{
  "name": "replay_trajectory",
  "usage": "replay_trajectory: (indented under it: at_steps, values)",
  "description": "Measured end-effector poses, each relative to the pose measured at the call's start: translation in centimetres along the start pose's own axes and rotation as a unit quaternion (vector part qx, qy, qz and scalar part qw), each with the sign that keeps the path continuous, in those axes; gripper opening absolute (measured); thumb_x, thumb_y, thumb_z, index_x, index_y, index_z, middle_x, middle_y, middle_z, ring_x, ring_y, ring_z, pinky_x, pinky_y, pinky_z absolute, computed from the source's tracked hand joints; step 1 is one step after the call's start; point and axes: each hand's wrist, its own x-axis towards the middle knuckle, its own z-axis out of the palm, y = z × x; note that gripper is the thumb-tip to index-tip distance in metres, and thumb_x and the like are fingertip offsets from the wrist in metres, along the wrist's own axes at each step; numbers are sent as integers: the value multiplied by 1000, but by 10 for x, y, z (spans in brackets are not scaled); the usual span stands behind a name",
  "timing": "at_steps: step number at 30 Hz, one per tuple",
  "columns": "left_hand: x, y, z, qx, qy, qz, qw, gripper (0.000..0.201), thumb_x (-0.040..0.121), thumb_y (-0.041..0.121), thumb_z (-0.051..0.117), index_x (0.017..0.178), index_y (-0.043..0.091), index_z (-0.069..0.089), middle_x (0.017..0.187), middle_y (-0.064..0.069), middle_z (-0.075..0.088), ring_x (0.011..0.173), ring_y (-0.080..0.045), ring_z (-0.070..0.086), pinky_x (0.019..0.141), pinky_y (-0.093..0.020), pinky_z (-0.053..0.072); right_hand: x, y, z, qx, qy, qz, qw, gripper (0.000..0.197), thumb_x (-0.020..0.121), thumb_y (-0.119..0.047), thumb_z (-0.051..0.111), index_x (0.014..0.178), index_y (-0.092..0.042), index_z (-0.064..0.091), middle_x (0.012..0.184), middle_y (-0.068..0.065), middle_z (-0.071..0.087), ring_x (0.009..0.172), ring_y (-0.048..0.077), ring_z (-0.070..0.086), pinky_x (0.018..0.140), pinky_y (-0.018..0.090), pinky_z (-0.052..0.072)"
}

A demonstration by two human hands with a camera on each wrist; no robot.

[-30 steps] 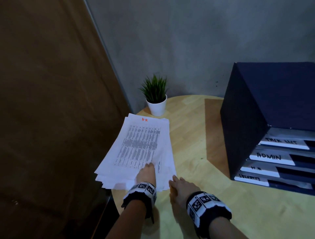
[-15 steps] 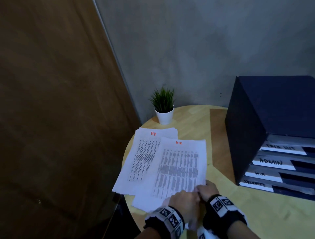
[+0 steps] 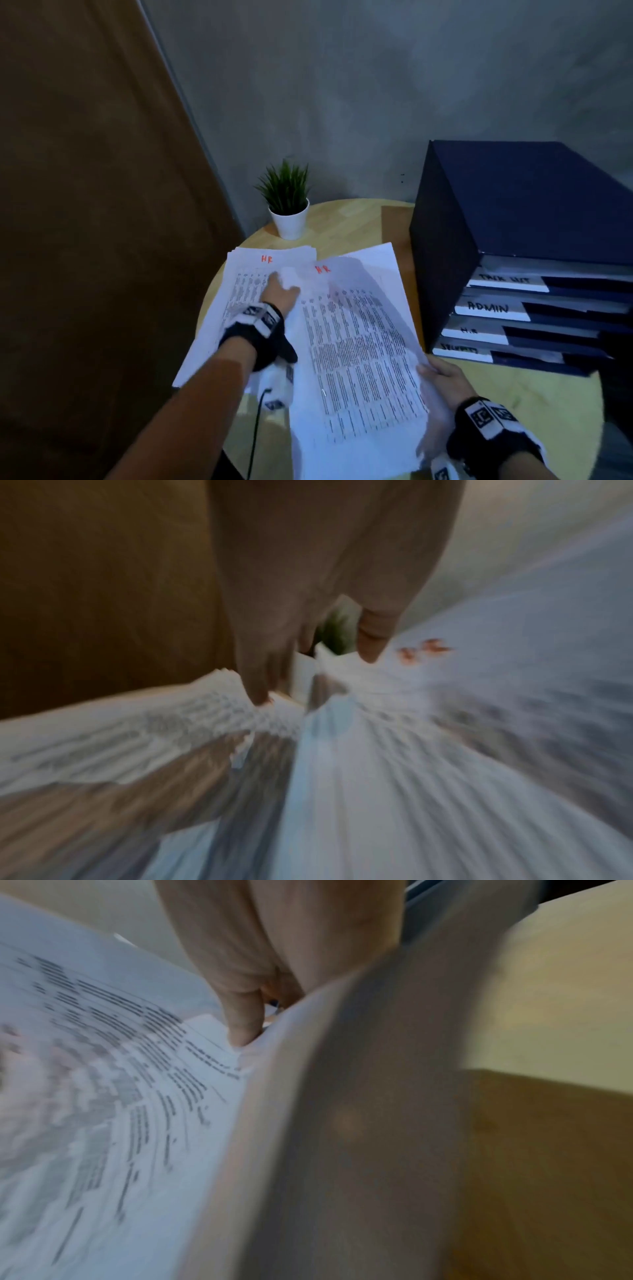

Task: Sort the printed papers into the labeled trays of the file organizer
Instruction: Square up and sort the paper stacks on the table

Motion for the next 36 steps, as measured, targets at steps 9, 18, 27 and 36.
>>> replay_trajectory:
  at_steps: [9,18,27,36]
  values:
    - [50,15,0,-96,43,34,994,66,71,45,66,122,4,59,127,-19,61,117,-37,58,102,-53,45,4,-15,-1,42,24,37,998,24,92,-4,54,111,-7,68,95,10,64,92,26,56,82,35,46]
    - [-26,75,-15,-245,-78,170,951,17,96,7,47,91,13,62,73,3,72,63,-8,69,63,-24,58,-26,-54,-4,68,8,-77,995,56,81,-19,71,132,-14,47,124,-1,57,113,18,53,103,34,38]
    - [-84,111,-58,-228,-94,270,931,36,100,17,40,74,25,63,74,-4,54,69,-18,48,61,-29,37,-79,-118,-11,94,2,-152,984,59,77,14,58,131,-5,44,108,10,61,91,18,58,76,26,47]
    - [-115,123,-85,-277,-133,288,907,55,100,17,36,56,27,68,61,8,61,59,-7,57,56,-19,45,-128,-120,7,53,-102,-185,976,39,80,6,61,100,-27,56,112,4,62,113,23,56,103,39,42]
